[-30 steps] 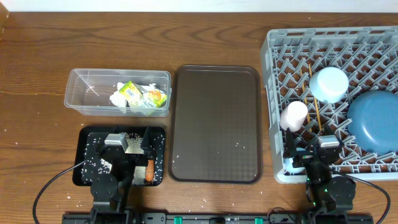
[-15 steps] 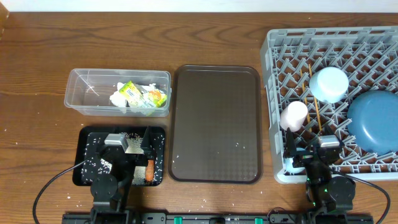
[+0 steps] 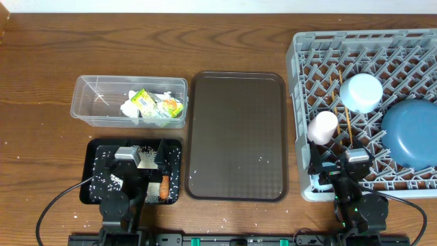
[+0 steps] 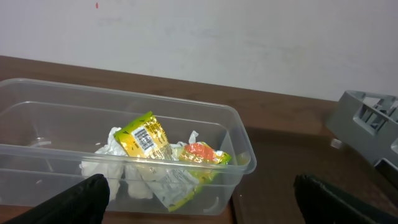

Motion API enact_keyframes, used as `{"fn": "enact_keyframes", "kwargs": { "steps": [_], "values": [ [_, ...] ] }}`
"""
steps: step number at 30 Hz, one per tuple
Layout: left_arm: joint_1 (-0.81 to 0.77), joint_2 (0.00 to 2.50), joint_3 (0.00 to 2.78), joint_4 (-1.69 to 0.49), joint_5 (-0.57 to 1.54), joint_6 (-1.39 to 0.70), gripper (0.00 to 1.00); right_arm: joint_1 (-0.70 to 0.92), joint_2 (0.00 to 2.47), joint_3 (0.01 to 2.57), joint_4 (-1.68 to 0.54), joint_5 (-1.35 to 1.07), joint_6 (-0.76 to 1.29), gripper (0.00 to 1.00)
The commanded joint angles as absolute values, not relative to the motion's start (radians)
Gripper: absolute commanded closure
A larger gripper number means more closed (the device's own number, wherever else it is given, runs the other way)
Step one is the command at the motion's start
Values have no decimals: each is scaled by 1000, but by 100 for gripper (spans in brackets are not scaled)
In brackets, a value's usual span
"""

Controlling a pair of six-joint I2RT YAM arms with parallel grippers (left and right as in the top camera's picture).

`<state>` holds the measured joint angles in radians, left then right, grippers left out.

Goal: Sort waste into correct bins and load items into the dishwasher rack

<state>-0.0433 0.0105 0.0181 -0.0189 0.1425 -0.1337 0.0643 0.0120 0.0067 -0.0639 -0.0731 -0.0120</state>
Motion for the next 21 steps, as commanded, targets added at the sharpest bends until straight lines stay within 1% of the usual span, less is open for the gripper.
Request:
{"fn": "enact_keyframes", "kwargs": {
  "steps": [1,11,21],
  "values": [
    [-47,4,4,-56,152,-131,2,47,5,5,-68,-68,-23,1],
    [-47,4,4,-56,152,-131,3,-1,5,5,-68,-68,-23,1],
    [-47,4,4,-56,152,-131,3,-2,5,5,-68,-68,-23,1]
  ]
}}
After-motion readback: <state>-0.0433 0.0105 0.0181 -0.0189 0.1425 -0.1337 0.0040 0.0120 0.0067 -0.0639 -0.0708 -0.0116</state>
